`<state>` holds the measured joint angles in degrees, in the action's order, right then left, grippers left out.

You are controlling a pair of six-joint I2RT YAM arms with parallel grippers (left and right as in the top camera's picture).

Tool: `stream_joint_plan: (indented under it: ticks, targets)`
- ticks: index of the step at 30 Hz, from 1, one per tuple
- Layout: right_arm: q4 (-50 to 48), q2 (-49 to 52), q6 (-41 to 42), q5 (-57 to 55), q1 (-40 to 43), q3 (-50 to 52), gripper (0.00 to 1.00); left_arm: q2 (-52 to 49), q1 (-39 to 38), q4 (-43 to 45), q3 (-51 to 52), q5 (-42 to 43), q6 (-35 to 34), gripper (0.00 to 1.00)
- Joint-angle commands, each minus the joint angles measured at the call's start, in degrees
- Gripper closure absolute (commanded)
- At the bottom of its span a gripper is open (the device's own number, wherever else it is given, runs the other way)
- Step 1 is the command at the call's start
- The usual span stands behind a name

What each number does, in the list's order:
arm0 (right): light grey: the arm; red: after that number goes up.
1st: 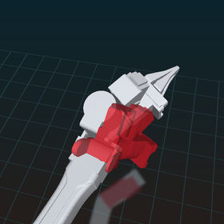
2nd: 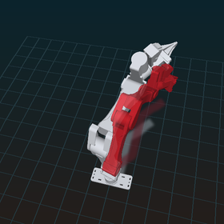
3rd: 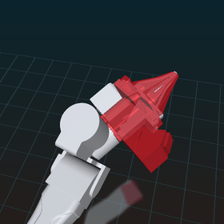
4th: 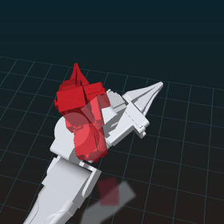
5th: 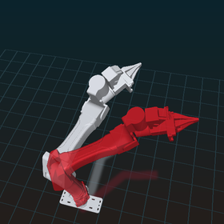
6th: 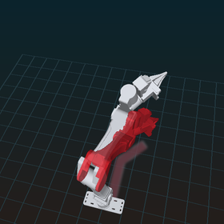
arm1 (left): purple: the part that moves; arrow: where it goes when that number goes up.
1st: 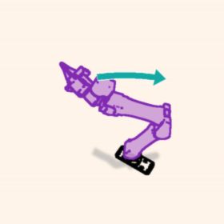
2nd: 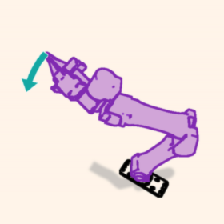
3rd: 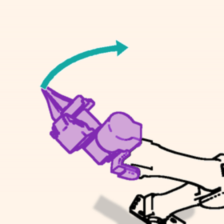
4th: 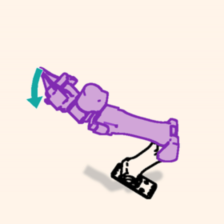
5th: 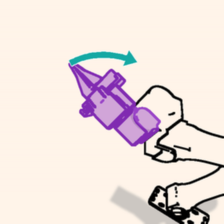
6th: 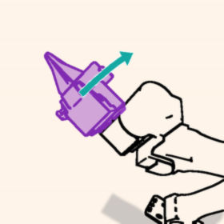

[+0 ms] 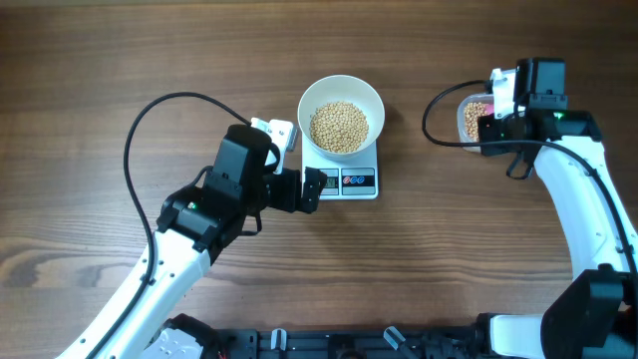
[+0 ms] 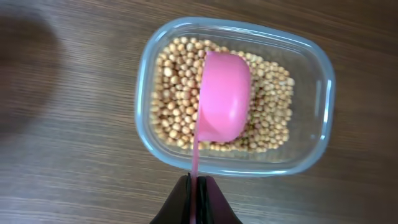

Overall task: Scoop item into bowl and weigh 150g on scale
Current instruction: 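Dip the pink scoop into the soybeans again with the right gripper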

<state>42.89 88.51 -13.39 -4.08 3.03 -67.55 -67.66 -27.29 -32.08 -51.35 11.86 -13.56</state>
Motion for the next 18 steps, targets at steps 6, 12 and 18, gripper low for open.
stream_joint_plan:
  ticks: [6, 12, 18]
  targets:
    - [0.0, 0.7, 3.3, 11.3, 2.4, 0.5, 0.96, 0.5, -0.3, 0.2, 0.0, -0.6, 1.2, 0.0]
    - [0.4, 0.7, 3.3, 24.2, 9.9, 0.5, 0.96, 0.5, -0.3, 0.2, 0.0, -0.6, 1.2, 0.0]
    - [1.7, 2.1, 3.3, 31.2, 14.9, 0.5, 0.96, 0.5, -0.3, 0.2, 0.0, -0.6, 1.2, 0.0]
